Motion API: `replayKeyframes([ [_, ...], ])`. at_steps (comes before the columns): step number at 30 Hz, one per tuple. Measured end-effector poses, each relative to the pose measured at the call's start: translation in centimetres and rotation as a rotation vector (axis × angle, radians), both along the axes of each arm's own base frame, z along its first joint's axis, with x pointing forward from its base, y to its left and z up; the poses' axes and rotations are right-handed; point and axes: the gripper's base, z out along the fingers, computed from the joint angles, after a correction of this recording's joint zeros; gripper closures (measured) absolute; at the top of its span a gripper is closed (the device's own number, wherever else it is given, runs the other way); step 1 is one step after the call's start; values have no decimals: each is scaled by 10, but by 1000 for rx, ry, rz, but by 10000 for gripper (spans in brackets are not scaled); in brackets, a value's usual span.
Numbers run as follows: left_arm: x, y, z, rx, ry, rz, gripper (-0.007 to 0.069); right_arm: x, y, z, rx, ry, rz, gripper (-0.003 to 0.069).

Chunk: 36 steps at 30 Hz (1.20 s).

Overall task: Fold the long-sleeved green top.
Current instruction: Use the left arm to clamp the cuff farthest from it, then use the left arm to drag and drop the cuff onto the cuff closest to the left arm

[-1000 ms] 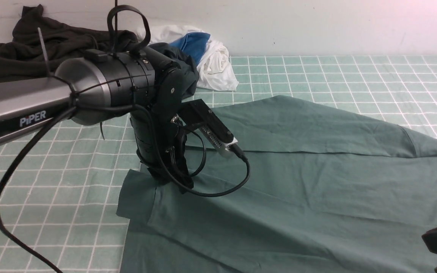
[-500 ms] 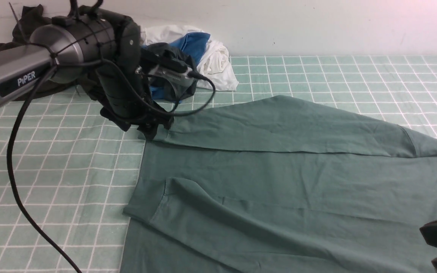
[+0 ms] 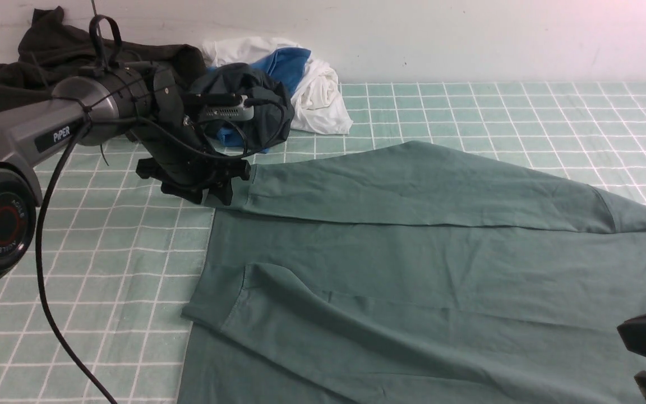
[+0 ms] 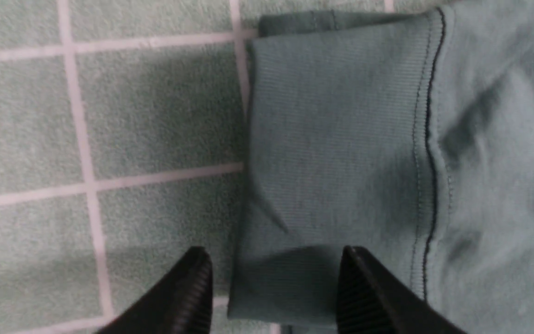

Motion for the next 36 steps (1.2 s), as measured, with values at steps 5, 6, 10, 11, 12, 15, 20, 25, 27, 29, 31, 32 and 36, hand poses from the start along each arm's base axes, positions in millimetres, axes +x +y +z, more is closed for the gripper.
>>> replayKeyframes([
  [5,1,-1,-1,-5,-1,1,495,0,0,0,0,1,0,673],
  [6,2,-1,1,-5,-3,0,529,0,0,0,0,1,0,673],
  [10,6,-2,15,-9,-15,-8,599,0,0,0,-1,2,0,673],
  [11,7,-2,19,-9,-15,-12,600,0,0,0,0,2,-1,673],
  [12,7,-2,23,-10,-16,-14,601,0,0,0,2,3,-3,673],
  [15,5,-2,39,-10,-11,-27,601,0,0,0,4,4,-6,673],
  [20,-7,-3,64,-6,22,-56,601,0,0,0,6,-4,-7,673],
  [25,-34,-11,101,15,52,-131,601,2,0,1,11,-22,-8,673],
  [27,-49,-11,113,8,59,-138,601,2,0,1,11,-22,-8,673],
  [29,-76,-11,126,7,66,-146,601,2,0,1,11,-22,-8,673],
  [31,-110,-12,131,1,75,-159,601,2,0,1,11,-21,-8,673],
  [32,-123,-13,131,-4,81,-164,601,2,0,1,11,-21,-8,673],
  [36,-194,-22,113,-26,130,-213,601,1,1,1,23,-16,-9,673],
])
